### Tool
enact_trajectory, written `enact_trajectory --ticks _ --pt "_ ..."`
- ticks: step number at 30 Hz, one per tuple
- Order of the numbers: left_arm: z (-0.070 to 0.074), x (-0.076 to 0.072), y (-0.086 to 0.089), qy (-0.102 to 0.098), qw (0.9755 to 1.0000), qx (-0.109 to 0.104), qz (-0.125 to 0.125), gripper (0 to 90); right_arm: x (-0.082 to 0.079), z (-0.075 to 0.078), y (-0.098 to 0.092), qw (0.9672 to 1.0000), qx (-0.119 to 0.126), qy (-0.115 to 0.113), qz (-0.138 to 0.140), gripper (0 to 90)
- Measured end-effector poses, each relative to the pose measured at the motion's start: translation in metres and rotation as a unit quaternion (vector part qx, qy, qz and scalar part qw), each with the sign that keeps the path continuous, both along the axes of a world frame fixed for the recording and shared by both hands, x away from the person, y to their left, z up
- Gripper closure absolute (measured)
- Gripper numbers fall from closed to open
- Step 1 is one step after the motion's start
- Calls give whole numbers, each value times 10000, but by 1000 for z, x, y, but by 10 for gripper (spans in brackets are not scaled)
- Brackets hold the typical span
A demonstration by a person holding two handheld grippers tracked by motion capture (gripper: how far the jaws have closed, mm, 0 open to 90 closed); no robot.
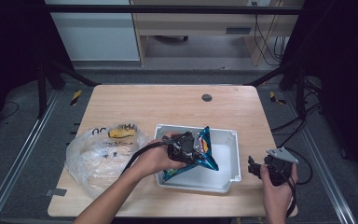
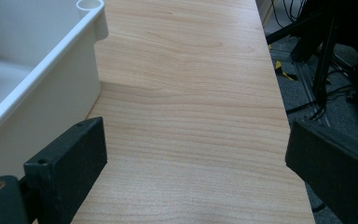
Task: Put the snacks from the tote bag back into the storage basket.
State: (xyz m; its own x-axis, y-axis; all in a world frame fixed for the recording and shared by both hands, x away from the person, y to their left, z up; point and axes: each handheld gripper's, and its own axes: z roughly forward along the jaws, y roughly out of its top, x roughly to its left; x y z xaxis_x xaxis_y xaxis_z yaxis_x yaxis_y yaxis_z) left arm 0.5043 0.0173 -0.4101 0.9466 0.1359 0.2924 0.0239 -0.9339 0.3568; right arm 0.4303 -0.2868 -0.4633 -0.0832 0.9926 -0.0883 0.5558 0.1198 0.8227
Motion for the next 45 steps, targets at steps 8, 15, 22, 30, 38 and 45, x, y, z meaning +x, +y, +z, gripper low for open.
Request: enact_trajectory --ticks 8,15,22,30,38,45 --pt "4 -3 2 -62 9999 -111 -1 340 1 -1 0 10000 -19 -5 4 58" --pt "11 -6 6 -112 9995 -283 26 248 1 -2 0 10000 11 19 -33 58" --pt "21 -10 9 -157 9980 -608 84 160 2 -2 0 10000 -22 22 -14 58" --pt "39 -21 13 -248 9952 -933 141 95 1 -2 -3 10000 43 -4 -65 58" --pt "54 -32 17 -285 9905 -1323 246 72 2 -2 -4 10000 24 -19 -59 58" --pt "62 -42 23 -378 9885 -1433 313 52 -1 1 1 10000 -52 -43 -23 58"
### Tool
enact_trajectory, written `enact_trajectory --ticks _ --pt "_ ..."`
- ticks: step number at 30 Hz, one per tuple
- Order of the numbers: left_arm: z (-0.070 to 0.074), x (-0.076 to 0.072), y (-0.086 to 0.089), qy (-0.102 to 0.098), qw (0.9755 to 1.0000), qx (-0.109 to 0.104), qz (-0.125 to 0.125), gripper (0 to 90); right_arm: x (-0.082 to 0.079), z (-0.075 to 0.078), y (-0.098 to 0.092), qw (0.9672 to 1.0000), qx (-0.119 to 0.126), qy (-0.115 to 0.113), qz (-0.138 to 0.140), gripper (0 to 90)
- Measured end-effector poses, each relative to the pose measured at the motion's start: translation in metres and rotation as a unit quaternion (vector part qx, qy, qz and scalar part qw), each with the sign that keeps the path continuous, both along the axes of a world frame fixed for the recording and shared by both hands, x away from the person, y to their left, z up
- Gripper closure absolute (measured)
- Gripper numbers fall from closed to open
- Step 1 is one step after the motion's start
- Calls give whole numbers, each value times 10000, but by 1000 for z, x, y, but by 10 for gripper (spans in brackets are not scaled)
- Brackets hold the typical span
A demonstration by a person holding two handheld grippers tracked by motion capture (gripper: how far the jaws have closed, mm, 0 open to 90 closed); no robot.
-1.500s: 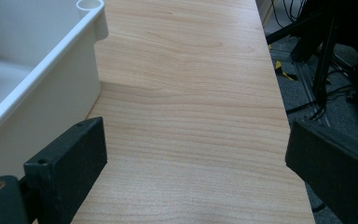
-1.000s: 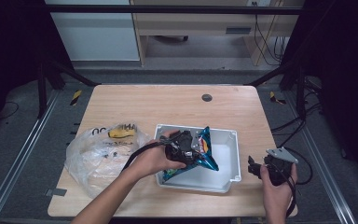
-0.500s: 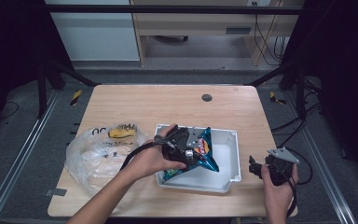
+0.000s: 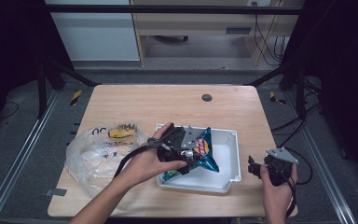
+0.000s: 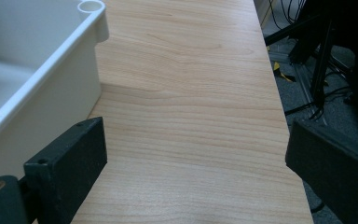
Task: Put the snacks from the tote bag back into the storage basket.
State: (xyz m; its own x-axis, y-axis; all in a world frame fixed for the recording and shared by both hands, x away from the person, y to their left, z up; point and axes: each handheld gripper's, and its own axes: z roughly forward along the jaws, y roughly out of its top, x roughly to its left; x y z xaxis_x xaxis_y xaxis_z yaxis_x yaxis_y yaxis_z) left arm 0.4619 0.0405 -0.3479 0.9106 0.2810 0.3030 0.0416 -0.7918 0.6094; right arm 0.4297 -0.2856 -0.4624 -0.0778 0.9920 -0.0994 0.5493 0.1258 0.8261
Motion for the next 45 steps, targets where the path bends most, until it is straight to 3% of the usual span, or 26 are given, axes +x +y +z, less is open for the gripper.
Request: enact_trajectory --ticks 12,22,34,40,45 --pt "14 -18 11 -58 9997 -220 39 44 -1 1 4 10000 -20 2 20 58" --pt "21 -25 27 -123 9987 -387 313 43 -2 2 3 10000 -17 -21 22 58" --pt "21 -34 49 -174 9949 -834 536 41 -1 2 3 10000 -39 -17 11 58" --pt "22 -40 64 -262 9932 -929 657 41 -2 2 3 10000 -26 -4 22 58" --pt "23 -45 82 -335 9903 -1041 858 41 -3 2 3 10000 -8 -2 0 57"
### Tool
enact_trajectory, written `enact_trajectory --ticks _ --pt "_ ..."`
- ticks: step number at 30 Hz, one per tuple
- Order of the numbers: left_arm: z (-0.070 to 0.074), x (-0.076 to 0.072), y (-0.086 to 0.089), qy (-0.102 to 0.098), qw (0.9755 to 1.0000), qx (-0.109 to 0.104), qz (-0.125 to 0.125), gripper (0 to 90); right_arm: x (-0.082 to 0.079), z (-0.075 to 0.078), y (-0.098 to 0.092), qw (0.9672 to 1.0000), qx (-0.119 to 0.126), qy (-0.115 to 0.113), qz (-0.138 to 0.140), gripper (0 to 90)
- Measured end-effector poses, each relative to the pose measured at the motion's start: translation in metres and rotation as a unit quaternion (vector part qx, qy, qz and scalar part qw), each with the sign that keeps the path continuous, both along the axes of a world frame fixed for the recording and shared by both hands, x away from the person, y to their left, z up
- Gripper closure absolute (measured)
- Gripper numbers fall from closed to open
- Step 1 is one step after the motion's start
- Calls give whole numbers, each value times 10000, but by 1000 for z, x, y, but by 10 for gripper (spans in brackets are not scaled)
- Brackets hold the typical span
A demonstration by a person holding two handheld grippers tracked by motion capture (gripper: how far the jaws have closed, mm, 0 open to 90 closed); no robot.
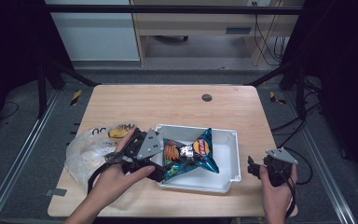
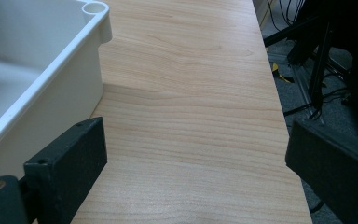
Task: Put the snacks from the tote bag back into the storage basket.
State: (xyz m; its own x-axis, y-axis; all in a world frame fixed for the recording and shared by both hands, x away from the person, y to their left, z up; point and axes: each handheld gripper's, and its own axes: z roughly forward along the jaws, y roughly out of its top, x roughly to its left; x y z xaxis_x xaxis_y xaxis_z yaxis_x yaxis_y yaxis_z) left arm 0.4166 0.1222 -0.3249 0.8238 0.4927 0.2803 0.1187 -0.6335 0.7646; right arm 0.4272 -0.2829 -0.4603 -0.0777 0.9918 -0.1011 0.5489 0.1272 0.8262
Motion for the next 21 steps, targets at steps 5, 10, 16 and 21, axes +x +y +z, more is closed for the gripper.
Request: enact_trajectory --ticks 5,10,16,21 --pt "-3 -4 20 -64 9998 -34 203 41 0 0 1 10000 -31 -4 0 58" --pt "-8 -4 40 -92 9991 -104 412 41 0 0 1 10000 -53 -9 -3 58" --pt "-14 -4 62 -88 9974 -242 669 40 0 0 0 10000 -29 18 -22 57" --pt "-22 -4 76 -9 9963 -268 821 41 -1 0 0 10000 -36 28 -28 57"
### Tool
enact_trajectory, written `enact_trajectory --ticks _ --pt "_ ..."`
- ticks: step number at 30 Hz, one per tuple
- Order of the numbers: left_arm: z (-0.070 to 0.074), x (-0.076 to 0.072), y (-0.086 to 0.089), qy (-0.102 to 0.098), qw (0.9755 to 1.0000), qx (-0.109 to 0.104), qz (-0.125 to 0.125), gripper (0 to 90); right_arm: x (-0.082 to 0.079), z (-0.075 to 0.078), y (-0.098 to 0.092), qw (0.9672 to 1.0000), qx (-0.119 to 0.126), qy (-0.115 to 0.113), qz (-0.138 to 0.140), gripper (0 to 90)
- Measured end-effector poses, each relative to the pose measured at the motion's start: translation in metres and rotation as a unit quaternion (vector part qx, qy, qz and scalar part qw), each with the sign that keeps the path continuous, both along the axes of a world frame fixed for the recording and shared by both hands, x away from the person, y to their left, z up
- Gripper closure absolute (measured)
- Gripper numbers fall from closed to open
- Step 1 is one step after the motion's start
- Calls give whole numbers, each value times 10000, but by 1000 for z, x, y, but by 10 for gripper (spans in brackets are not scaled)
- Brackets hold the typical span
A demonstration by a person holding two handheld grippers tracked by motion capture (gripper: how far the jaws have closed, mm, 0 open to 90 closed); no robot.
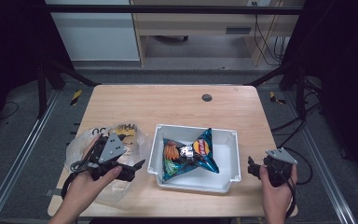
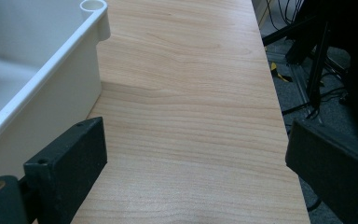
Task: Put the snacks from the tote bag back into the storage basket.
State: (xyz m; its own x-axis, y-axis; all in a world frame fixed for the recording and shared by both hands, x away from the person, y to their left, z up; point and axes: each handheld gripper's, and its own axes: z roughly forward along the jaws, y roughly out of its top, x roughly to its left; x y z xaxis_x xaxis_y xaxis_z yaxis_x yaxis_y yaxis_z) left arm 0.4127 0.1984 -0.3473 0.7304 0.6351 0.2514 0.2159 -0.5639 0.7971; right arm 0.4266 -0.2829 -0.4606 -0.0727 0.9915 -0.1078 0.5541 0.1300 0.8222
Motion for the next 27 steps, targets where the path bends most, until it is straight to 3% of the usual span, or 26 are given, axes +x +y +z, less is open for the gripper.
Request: enact_trajectory --ticks 9,15,18,23,27 --pt "-17 1 20 124 9997 54 218 41 0 0 -1 10000 -10 -7 -2 57" --pt "-30 2 31 128 9997 23 199 39 0 0 -1 10000 -13 -3 -9 57" --pt "-38 2 36 257 9993 -64 265 38 0 0 0 10000 -13 1 -7 57" --pt "-54 4 46 356 9987 47 361 38 0 0 -1 10000 -14 -5 -6 57" --pt "-61 6 52 437 9982 -24 407 39 0 0 -1 10000 -25 -12 -12 57"
